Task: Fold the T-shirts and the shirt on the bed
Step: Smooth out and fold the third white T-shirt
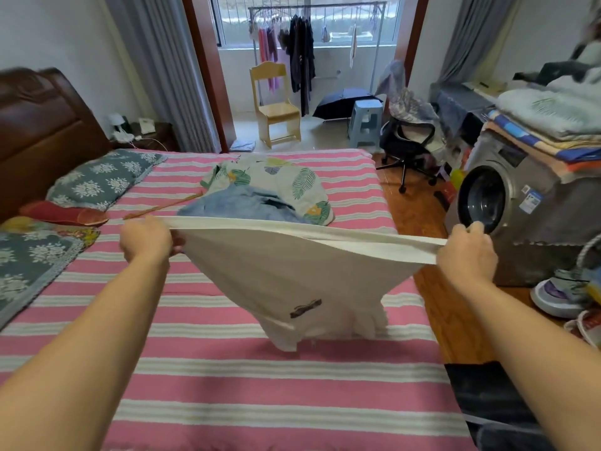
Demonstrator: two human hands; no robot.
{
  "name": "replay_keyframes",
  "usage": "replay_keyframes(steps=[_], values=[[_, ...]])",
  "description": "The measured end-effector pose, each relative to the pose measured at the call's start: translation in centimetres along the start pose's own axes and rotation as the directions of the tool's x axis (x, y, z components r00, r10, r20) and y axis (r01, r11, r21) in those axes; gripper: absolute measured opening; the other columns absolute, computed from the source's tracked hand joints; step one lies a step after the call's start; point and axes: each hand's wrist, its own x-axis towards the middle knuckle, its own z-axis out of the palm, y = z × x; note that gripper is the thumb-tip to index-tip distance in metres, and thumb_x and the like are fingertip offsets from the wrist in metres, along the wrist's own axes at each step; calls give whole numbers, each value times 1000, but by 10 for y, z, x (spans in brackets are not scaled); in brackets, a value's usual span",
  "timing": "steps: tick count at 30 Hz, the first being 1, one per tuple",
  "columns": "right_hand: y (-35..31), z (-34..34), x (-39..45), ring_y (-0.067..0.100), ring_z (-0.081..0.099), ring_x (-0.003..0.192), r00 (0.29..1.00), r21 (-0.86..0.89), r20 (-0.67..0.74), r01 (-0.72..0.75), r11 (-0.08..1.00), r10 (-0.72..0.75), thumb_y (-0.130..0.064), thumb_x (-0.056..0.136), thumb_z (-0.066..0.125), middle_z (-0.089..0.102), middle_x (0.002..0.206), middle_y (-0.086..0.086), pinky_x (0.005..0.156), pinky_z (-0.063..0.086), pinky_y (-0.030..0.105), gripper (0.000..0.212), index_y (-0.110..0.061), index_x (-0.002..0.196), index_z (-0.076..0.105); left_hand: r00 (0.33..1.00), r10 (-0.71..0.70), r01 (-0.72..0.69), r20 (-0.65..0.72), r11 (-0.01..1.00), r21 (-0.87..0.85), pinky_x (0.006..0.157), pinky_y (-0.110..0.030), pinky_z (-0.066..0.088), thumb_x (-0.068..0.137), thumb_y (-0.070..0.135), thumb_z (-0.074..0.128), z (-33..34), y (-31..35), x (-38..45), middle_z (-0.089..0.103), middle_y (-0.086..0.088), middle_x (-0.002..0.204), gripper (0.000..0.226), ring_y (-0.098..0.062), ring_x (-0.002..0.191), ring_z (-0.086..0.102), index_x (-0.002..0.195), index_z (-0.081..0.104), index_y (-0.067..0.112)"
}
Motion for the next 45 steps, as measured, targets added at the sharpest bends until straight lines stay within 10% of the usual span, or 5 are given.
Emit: replay_keyframes(steps=[8, 14, 18, 23, 45], values=[[-49, 0, -22, 33, 61, 88, 589, 690, 717, -676, -258, 374, 14, 95, 31, 58, 117, 21, 80, 58, 49, 44, 0, 132, 51, 986, -105, 133, -126, 961, 241, 78, -46, 58, 100, 13, 50, -18, -67, 10, 66, -23, 114, 30, -41, 96, 68, 121, 63, -5], [-57, 13, -49, 18, 61, 88, 881, 791, 396, -471, 391, 259, 7, 94, 44, 69, 106, 6, 70, 49, 29, 35, -13, 106, 71, 984, 76, -83, 163, 996, 36, 60, -51, 33, 70, 10, 48, -8, -94, -56, 43, -7, 69, 8, -25, 70, 35, 66, 52, 5], [-102, -28, -68, -4, 54, 100, 865, 800, 396, -160, 578, -308, 12, 87, 41, 63, 106, -16, 82, 41, 13, 49, -20, 103, 74, 606, 102, -307, 789, 945, 114, 66, -33, 37, 79, 22, 58, 36, -60, -141, 52, 8, 68, 7, -12, 60, 44, 85, 60, 23], [-125, -46, -88, 13, 63, 79, 733, 917, 355, -153, 368, -581, 9, 83, 63, 64, 80, -5, 73, 51, 32, 41, -21, 111, 62, 411, 298, -712, 862, 696, 99, 74, -33, 53, 82, 58, 70, 67, -27, -203, 67, 13, 101, 76, -8, 89, 64, 145, 29, 54], [-120, -50, -102, 3, 59, 63, 854, 876, 305, -78, 477, -421, -7, 79, 80, 70, 73, 0, 61, 47, 22, 13, -14, 79, 70, 538, 328, -675, 777, 720, 163, 57, -30, 36, 92, 26, 61, 70, -17, -213, 56, 10, 74, 4, -7, 67, 52, 95, 59, 28]])
